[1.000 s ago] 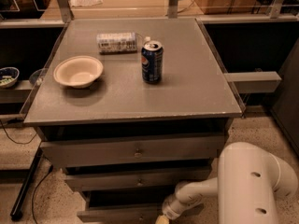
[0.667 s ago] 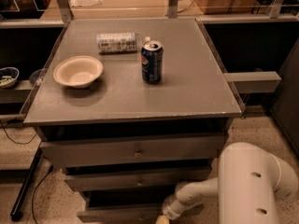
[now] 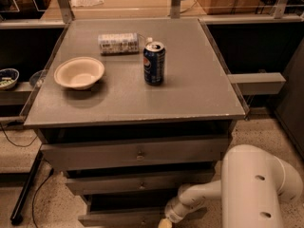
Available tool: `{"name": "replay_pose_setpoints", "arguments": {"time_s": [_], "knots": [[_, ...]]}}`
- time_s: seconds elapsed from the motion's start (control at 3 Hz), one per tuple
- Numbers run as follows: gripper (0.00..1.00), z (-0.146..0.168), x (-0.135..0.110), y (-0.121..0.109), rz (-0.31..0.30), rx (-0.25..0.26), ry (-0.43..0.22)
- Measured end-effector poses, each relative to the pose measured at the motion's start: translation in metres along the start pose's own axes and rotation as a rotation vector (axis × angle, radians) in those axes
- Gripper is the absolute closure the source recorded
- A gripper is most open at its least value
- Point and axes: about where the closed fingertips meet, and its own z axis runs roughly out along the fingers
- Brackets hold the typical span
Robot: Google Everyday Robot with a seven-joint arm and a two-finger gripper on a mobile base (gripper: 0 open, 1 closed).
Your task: Open bottom drawer
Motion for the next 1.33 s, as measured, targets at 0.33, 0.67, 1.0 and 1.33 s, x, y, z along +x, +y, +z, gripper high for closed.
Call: {"name": "replay_pose_setpoints", "arguments": {"time_s": [0.33,0.67,1.0,1.33], "knots": [[0.0,0.0009,0.0028,0.0053,0.0,-0.018,-0.001],[0.0,0.0002,0.0027,0.0045,-0.002,-0.019,-0.001],[0.0,-0.0002,0.0035,0.0043,-0.004,-0.02,-0.001],[0.0,-0.001,0.0046,0.0049,-0.006,-0.022,0.0]]}}
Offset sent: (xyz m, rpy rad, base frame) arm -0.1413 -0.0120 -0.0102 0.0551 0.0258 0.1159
